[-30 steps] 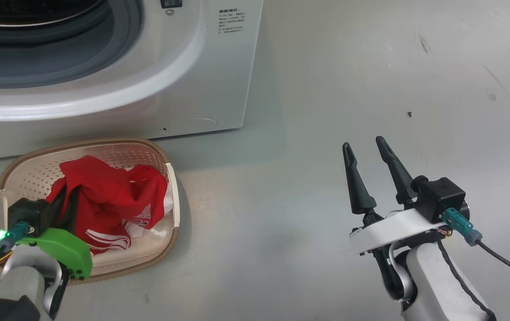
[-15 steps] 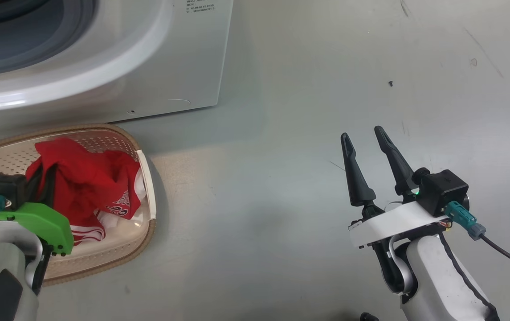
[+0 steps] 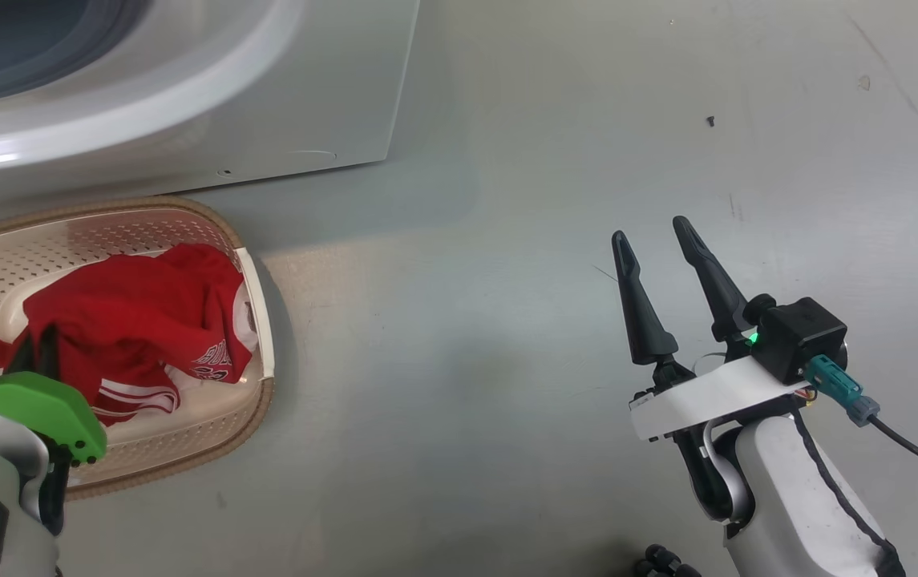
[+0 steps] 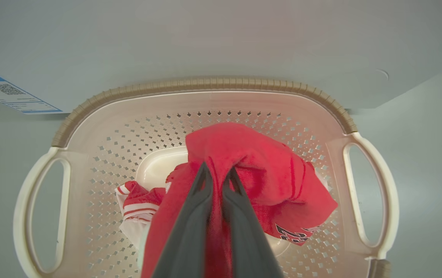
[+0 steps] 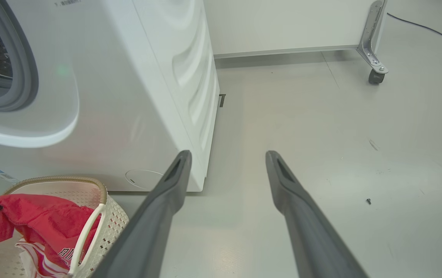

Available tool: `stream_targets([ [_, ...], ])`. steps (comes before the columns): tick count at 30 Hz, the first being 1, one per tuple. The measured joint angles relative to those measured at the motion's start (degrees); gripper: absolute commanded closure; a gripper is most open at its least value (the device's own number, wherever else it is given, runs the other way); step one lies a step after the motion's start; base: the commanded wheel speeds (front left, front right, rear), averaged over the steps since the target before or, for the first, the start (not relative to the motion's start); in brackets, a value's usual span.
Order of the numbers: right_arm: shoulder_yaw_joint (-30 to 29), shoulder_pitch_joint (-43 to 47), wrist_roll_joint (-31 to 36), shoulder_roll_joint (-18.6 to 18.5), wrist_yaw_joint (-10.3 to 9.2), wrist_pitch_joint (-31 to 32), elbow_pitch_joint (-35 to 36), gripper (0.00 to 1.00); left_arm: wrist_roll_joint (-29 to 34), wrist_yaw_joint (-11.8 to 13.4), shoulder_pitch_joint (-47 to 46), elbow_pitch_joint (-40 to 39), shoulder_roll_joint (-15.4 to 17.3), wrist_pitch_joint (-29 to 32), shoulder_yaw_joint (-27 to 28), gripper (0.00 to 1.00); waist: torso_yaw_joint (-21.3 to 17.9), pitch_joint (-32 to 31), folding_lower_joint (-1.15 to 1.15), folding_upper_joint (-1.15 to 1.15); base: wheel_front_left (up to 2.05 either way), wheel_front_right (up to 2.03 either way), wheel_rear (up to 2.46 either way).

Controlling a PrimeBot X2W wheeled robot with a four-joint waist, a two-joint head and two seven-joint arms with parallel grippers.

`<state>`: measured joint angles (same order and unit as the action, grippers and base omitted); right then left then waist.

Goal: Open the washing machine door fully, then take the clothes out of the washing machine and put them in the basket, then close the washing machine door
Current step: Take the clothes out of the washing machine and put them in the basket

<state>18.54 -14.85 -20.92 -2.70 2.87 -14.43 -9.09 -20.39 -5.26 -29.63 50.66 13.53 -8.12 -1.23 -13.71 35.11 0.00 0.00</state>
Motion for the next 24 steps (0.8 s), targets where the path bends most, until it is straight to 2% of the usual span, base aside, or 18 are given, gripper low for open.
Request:
stream_targets([
  [6, 0.0, -0.1, 0.8, 0.0, 0.01, 0.0, -0.2, 0.0, -4.2, 0.8, -2.0, 3.2, -1.2, 0.3, 3.7, 1.0, 0.5, 0.2, 0.0, 0.0, 0.0, 0.0, 0.0],
  [18, 0.0, -0.3, 1.4, 0.0, 0.02, 0.0, -0.3, 0.0, -6.8, 0.9, -4.8, 8.1, -2.3, 1.0, 5.4, 1.0, 1.0, 0.6, 0.0, 0.0, 0.0, 0.0, 0.0],
  [19, -0.1, -0.3, 1.4, 0.0, 0.02, 0.0, -0.3, 0.0, -6.8, 0.9, -4.9, 8.3, -2.3, 1.0, 5.4, 0.96, 1.0, 0.6, 0.0, 0.0, 0.0, 0.0, 0.0],
  [20, -0.1, -0.3, 1.4, 0.0, 0.02, 0.0, -0.3, 0.0, -6.8, 0.9, -5.0, 8.6, -2.3, 1.0, 5.3, 0.9, 1.0, 0.6, 0.0, 0.0, 0.0, 0.0, 0.0],
  [21, -0.1, -0.4, 1.3, 0.0, 0.02, 0.0, -0.3, 0.0, -6.8, 0.9, -5.1, 8.9, -2.3, 1.0, 5.2, 0.57, 1.0, 0.6, 0.0, 0.0, 0.0, 0.0, 0.0],
  [22, -0.1, -0.5, 1.3, 0.0, 0.02, 0.0, -0.3, 0.0, -6.7, 0.9, -5.3, 9.2, -2.2, 1.0, 5.0, 0.18, 1.0, 0.6, 0.0, 0.0, 0.0, 0.0, 0.0],
  [23, -0.1, -0.6, 1.3, 0.0, 0.02, 0.0, -0.3, 0.0, -6.6, 0.9, -5.4, 9.5, -2.2, 1.0, 5.0, 0.0, 1.0, 0.7, 0.0, 0.0, 0.0, 0.0, 0.0],
  [24, -0.1, -0.7, 1.3, 0.0, 0.02, 0.0, -0.3, 0.0, -6.6, 0.9, -5.6, 9.8, -2.2, 0.9, 5.0, 0.0, 1.0, 0.7, 0.0, 0.0, 0.0, 0.0, 0.0],
])
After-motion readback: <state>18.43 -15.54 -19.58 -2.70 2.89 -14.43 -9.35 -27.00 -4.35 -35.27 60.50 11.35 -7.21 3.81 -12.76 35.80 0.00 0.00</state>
